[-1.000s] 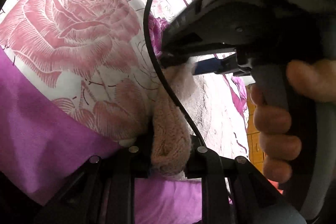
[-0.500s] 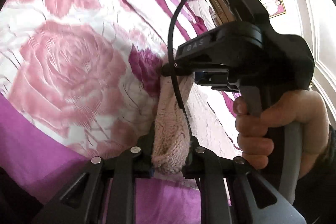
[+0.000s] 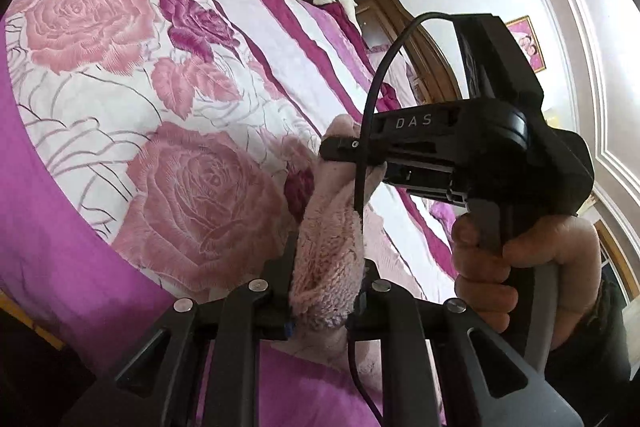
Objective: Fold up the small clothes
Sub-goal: 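Lift the cardigan end with the left gripper and fold it over the stack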
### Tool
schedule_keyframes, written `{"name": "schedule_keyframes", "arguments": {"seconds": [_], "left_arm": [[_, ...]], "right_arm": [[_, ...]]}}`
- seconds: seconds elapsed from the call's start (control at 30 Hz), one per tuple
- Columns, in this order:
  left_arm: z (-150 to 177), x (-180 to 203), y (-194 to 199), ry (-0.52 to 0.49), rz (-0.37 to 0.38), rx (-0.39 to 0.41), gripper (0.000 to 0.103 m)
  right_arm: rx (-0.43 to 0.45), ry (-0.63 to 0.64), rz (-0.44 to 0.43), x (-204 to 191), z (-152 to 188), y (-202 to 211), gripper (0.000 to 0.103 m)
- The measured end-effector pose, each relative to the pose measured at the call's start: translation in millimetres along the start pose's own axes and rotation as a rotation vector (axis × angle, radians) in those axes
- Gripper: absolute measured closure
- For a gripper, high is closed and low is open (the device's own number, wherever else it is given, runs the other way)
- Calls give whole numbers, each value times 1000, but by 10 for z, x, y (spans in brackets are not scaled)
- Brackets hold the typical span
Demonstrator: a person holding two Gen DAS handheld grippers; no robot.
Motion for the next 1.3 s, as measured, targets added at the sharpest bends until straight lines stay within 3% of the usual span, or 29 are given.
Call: {"name": "schedule_keyframes", "arguments": {"seconds": [0.33,0.5,0.73,1.3], "left_arm": [[-18,140,-171,-64,50,-24,103],[154,339,-199,-147,69,-48,103],[486,655,-268,-292,49,-88,103],[1088,1076,-497,-457,-14,-142,103]], "right_arm": [[19,6,-38,174,104,50,89],[39,37,-50,253,161,196,89],[78,95,-28,411,366,483,88],[155,89,-43,1047,920,860,88]]}}
Point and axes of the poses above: each gripper's, at about its wrist camera, not at the fingertips, and y roughly against the way its jaws point, x to its right, z to its underside, the point moved 5 cm from there along -y, roughly the way its jaws point, and after that the axes turned 13 degrees about y, right-handed, at the moved point
